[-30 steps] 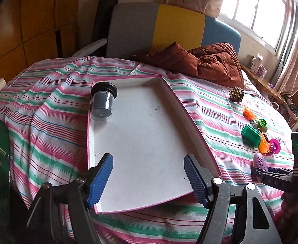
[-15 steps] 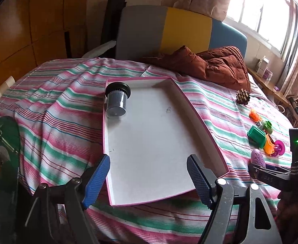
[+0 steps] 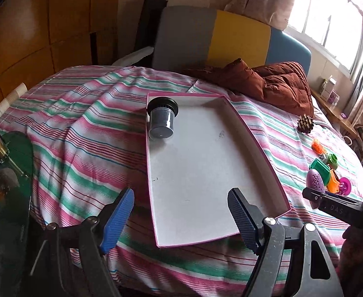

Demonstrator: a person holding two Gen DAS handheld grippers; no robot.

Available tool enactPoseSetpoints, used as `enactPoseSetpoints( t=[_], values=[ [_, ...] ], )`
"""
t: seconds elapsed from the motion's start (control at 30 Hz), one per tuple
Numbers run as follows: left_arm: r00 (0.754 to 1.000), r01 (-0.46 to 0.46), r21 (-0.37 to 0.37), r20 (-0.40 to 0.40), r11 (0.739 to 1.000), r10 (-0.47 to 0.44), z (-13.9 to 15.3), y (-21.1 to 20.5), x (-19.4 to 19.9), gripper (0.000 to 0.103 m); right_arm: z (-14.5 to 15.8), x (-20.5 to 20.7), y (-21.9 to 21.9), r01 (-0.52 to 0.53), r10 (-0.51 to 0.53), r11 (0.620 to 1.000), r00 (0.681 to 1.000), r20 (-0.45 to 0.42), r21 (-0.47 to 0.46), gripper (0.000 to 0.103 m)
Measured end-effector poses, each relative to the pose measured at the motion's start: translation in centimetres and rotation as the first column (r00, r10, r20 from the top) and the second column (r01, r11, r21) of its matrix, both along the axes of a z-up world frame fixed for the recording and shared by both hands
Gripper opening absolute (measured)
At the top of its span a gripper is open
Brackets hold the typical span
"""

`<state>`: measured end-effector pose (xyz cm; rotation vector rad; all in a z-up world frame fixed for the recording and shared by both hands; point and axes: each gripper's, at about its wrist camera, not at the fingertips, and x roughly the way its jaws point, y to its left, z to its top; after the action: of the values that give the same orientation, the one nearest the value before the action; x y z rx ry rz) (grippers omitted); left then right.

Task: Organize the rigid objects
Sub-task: 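Carry the held purple egg toward the white tray with the right gripper, then lower the purple egg into the tray and open the right gripper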

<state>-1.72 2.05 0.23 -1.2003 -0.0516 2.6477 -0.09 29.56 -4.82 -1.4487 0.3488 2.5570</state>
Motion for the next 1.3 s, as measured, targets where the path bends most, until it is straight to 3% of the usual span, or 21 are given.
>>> enactPoseSetpoints(
  t=[0.3, 0.6, 0.87, 1.0, 1.3],
  values=[
    [1.0, -0.03, 0.011, 0.007, 0.999, 0.03, -0.1, -1.0, -0.3, 0.079, 3.9, -2.5, -4.7, -0.188, 0.183, 0.982, 0.976, -0.118, -0.036, 0.043],
    [0.993, -0.114, 0.032, 0.028, 0.993, 0.113, -0.8, -3.7, -0.8, 0.079, 2.4, -6.8, -11.9, -0.381, 0.378, 0.923, 0.924, -0.059, -0.061, 0.043],
    [0.987, -0.158, 0.029, 0.031, 0.987, 0.158, -1.3, -5.0, -1.0, 0.082, 0.1, -9.9, -15.7, -0.454, 0.455, 0.885, 0.89, -0.015, -0.1, 0.043],
    [0.985, -0.169, 0.03, 0.031, 0.985, 0.169, -1.3, -5.3, -1.1, 0.082, -0.7, -11.6, -17.3, -0.492, 0.498, 0.855, 0.867, -0.004, -0.163, 0.043],
    [0.984, -0.175, 0.019, 0.033, 0.984, 0.174, -1.4, -5.6, -1.1, 0.083, -0.2, -12.5, -17.5, -0.489, 0.491, 0.846, 0.87, -0.05, -0.21, 0.046]
  ],
)
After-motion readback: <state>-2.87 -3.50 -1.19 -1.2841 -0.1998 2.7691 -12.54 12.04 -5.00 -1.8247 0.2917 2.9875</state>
